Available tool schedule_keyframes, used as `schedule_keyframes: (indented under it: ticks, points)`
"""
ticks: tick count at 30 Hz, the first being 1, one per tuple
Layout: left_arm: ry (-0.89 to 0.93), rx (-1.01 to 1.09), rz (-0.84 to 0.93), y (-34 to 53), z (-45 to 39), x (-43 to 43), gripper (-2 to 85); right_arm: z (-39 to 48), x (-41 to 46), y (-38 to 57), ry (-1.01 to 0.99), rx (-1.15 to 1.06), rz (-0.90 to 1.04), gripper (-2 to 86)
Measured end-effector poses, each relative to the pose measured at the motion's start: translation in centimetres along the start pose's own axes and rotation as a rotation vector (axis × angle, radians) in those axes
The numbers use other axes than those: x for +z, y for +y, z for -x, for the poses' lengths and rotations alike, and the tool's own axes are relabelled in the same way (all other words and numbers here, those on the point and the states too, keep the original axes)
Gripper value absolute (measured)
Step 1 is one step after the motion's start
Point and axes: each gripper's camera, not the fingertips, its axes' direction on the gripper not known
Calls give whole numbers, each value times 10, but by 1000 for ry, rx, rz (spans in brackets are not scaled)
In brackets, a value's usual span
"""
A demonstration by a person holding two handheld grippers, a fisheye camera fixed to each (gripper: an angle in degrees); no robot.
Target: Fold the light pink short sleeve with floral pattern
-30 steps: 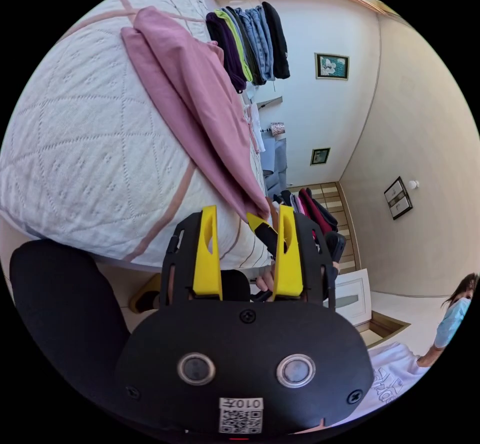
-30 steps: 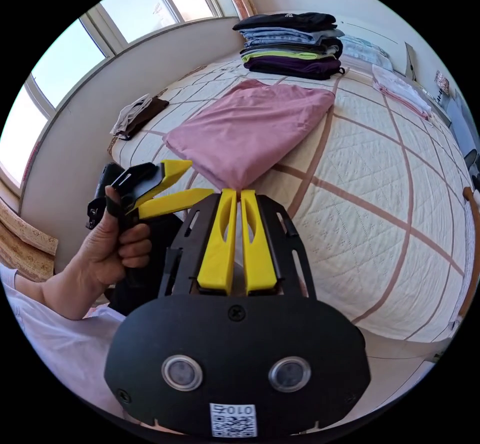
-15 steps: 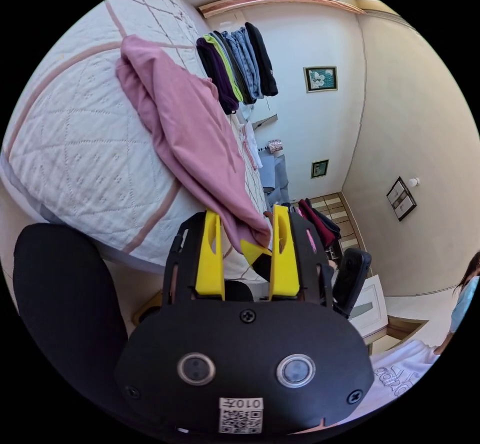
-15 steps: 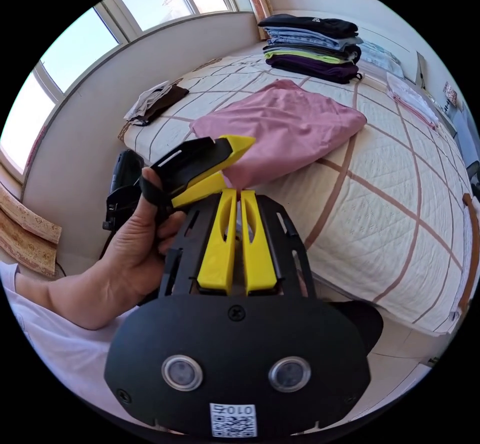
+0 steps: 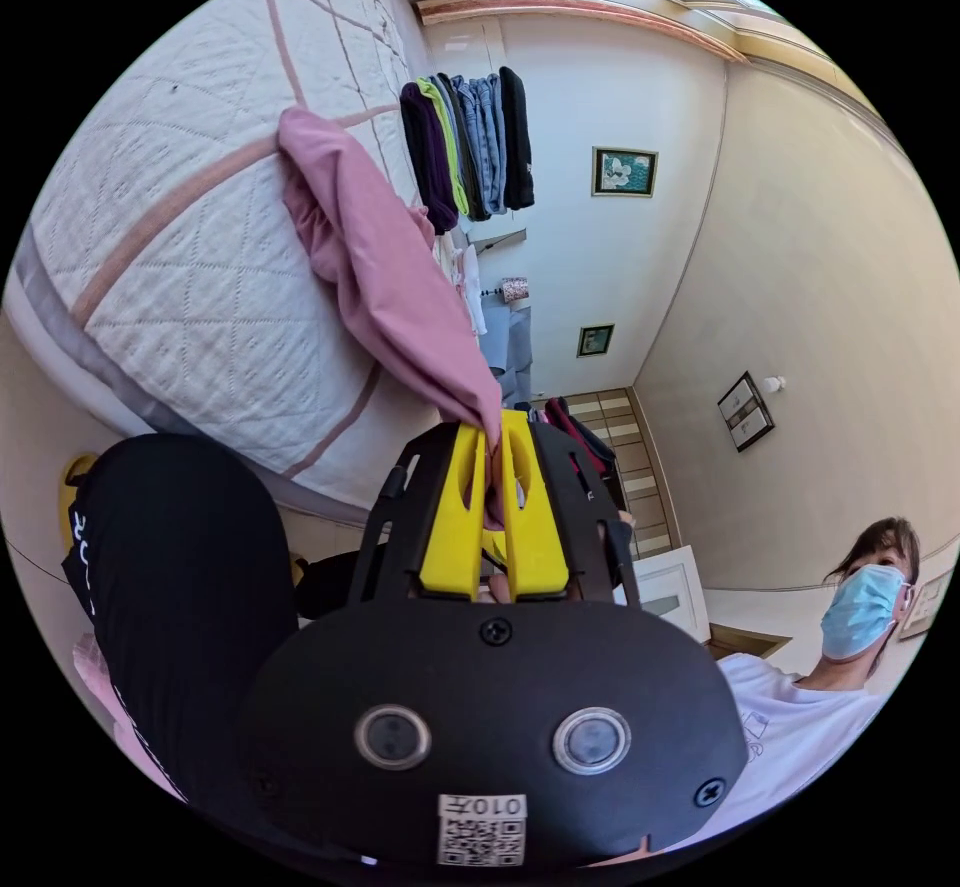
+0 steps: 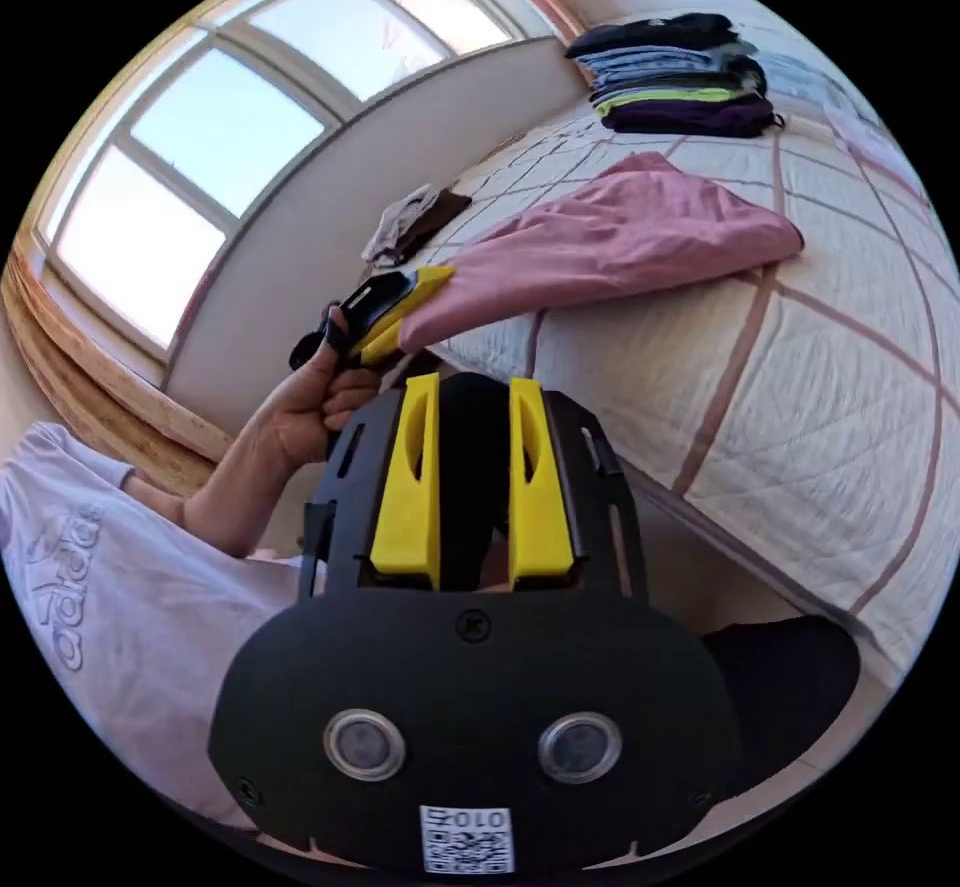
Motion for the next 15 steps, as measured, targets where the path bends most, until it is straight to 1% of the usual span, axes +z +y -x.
schedule_keyframes:
  ticks: [1,3,7,10,11,12,15]
  points:
    - [16,5,6,-4,-6,-2,50,-16,-6,1,-54,37,-27,113]
    - [41,8,16,-9,-14,-5,51,-66,-19,-1,-223,132,-97,125]
    - [70,5,22,-20,-23,-11,53,-110,-19,-19,-331,203,-158,136]
    - [77,2,13,-24,-25,-19,53,-149,-12,-26,-439,295,-202,144]
    - [81,-3,8,-24,-25,-22,53,-165,-14,-25,-480,334,-243,143]
    - [84,-6,6,-24,-25,-23,53,-179,-18,-23,-486,377,-280,141]
    - [86,-6,7,-25,-25,-28,53,-203,-24,-27,-480,418,-310,128]
